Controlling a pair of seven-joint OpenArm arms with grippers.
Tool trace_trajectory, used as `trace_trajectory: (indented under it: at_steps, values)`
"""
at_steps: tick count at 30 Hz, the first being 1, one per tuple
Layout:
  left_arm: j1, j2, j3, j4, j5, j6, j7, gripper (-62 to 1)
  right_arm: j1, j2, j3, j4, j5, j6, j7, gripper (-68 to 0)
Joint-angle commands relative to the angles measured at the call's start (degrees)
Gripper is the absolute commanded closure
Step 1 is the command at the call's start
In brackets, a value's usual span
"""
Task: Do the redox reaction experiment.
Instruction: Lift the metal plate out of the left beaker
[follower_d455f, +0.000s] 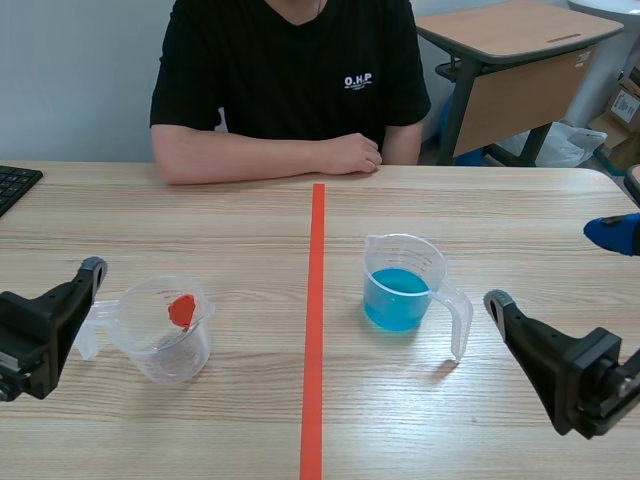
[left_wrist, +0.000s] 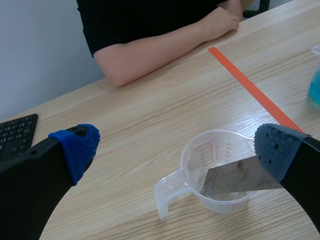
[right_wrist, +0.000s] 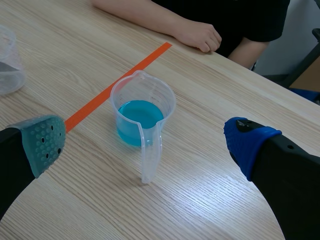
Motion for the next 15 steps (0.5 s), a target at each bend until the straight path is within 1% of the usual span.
trace_trajectory:
  at_steps: [1,8,10,15]
  values:
    - [-0.17,-0.33,0.04,0.7,-0.35,0.35,-0.42,-62.3,0.04,0.28,0.11,1.25,0.26,-0.2,1.07,-67.9]
    - [0.59,-0.98,-1.88,0.7,-0.35,1.03,-0.5,-62.3,0.09,0.31,0.11,1.25,0.24,-0.04,1.09,-67.9]
    - [1.9,-1.49,-2.82,0.7,-0.35,1.79,-0.44,-62.3,0.39,0.31,0.11,1.25,0.24,0.5,1.09,-67.9]
    - [6.84,-2.67,-5.35,0.11,-0.35,2.08,-0.44,-62.3,2.16,0.33,-0.17,1.25,0.13,1.29,1.01,-67.9]
